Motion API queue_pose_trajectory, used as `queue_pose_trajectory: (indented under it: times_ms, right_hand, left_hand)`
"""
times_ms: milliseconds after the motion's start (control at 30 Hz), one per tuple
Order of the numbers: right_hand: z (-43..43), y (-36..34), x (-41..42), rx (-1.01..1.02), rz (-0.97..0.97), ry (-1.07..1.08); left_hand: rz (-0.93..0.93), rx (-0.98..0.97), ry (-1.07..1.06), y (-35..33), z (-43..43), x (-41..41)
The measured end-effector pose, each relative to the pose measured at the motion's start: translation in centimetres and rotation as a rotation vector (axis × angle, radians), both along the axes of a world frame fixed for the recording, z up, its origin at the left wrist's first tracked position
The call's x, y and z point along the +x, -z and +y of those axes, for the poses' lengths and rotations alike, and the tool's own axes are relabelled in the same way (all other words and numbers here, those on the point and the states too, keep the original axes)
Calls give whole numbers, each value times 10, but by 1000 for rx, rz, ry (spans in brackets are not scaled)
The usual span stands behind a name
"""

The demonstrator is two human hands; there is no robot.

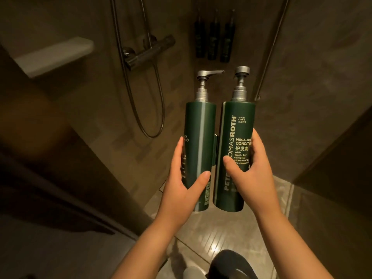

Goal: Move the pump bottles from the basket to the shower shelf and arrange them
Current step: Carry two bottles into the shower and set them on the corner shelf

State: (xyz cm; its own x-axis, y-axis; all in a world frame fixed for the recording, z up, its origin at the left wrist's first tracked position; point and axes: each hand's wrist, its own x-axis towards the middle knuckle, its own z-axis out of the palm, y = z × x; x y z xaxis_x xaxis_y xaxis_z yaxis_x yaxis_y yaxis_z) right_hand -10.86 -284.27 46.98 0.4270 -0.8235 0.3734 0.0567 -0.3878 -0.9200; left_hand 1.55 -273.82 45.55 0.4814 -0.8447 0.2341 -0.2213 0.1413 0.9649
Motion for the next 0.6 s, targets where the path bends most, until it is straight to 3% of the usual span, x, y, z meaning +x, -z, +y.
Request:
queue_pose_trajectory:
  times_ms: [233,600]
  right_hand:
    - [-67,-9,55,-48,-47,-179]
    - [-182,-52,142,-107,-88,-641]
  left_hand:
    - [-29,-37,-177,-10,-48,38]
    - [-108,-99,-625,-48,-135,69]
